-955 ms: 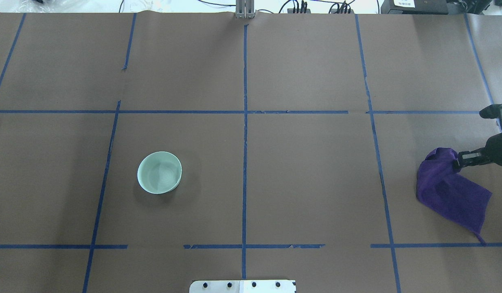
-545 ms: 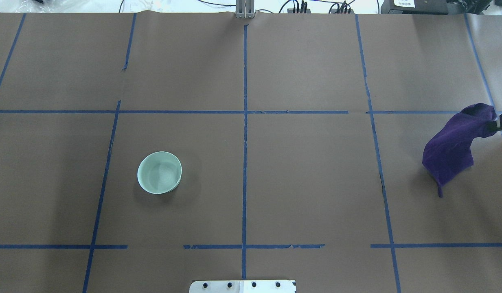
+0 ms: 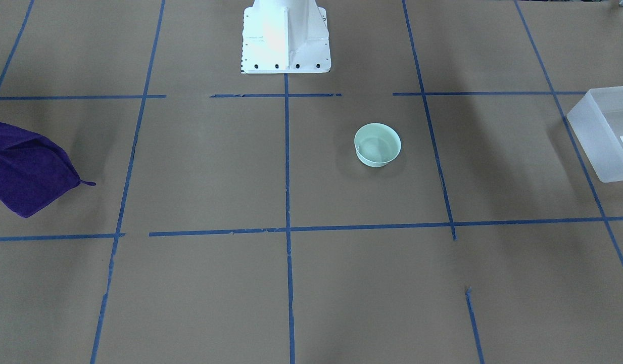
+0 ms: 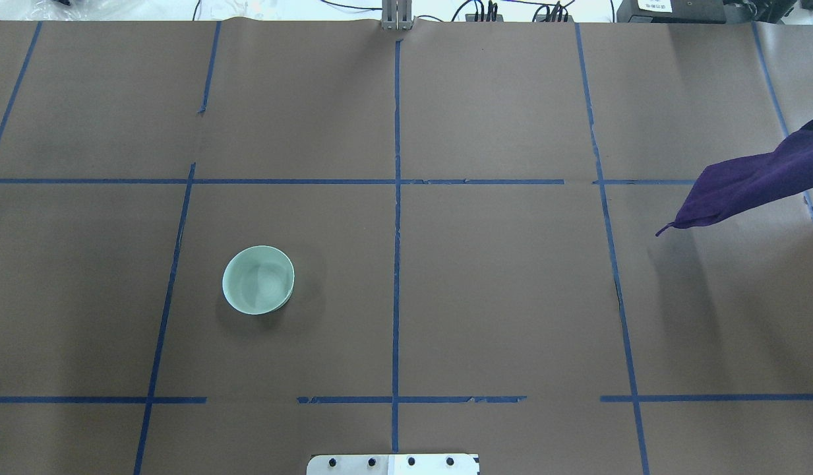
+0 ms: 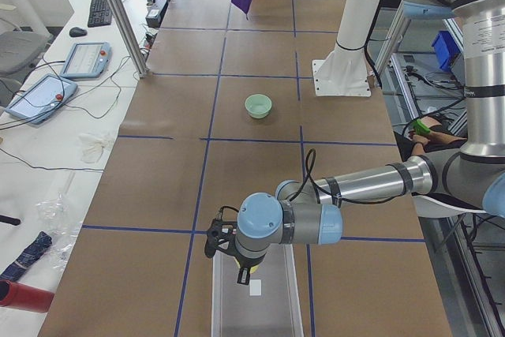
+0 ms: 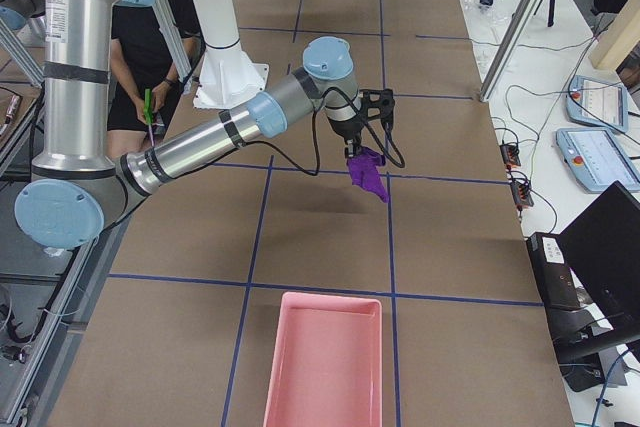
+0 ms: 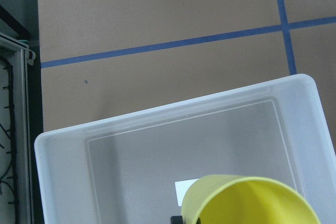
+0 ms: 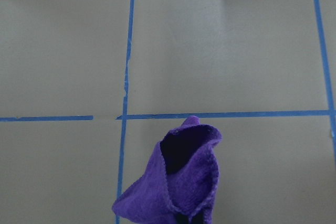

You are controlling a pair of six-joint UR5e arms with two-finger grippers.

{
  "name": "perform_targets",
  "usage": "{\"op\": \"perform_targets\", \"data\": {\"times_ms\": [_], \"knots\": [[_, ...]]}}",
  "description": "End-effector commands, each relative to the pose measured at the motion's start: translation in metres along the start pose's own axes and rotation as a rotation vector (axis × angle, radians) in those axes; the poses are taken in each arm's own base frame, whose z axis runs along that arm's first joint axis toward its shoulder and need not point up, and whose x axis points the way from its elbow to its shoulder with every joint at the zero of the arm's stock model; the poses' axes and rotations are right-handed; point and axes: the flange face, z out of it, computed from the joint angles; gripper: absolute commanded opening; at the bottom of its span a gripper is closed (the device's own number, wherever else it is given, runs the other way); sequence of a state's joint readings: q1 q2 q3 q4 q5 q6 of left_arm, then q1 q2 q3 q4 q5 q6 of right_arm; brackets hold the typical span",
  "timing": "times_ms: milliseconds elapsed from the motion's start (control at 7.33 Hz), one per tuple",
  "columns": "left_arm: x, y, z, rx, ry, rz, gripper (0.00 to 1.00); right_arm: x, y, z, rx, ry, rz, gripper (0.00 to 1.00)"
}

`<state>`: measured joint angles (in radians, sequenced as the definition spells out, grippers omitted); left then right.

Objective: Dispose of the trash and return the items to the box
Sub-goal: 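Grasp the purple cloth with the right gripper and lift it, then carry the purple cloth off the table toward the pink bin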

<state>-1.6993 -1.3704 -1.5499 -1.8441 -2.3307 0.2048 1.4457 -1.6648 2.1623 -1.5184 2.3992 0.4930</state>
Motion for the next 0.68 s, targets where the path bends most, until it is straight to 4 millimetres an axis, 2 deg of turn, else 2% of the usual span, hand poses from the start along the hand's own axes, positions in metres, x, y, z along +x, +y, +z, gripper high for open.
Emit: {"op": "perform_targets", "data": {"times_ms": [0, 136, 545], "knots": [[0.006, 0.007, 0.047, -0.008, 0.083, 0.041, 0.0, 0.037, -0.005, -0.024, 0.008, 0.054, -0.084, 0.0], [0.008, 0.009, 0.058, -0.018, 0.096, 0.059, 0.0, 0.05, -0.006, -0.033, 0.02, 0.069, -0.099, 0.0], [0.012, 0.012, 0.073, -0.026, 0.123, 0.091, 0.0, 0.069, -0.007, -0.059, 0.075, 0.093, -0.13, 0.0]]}}
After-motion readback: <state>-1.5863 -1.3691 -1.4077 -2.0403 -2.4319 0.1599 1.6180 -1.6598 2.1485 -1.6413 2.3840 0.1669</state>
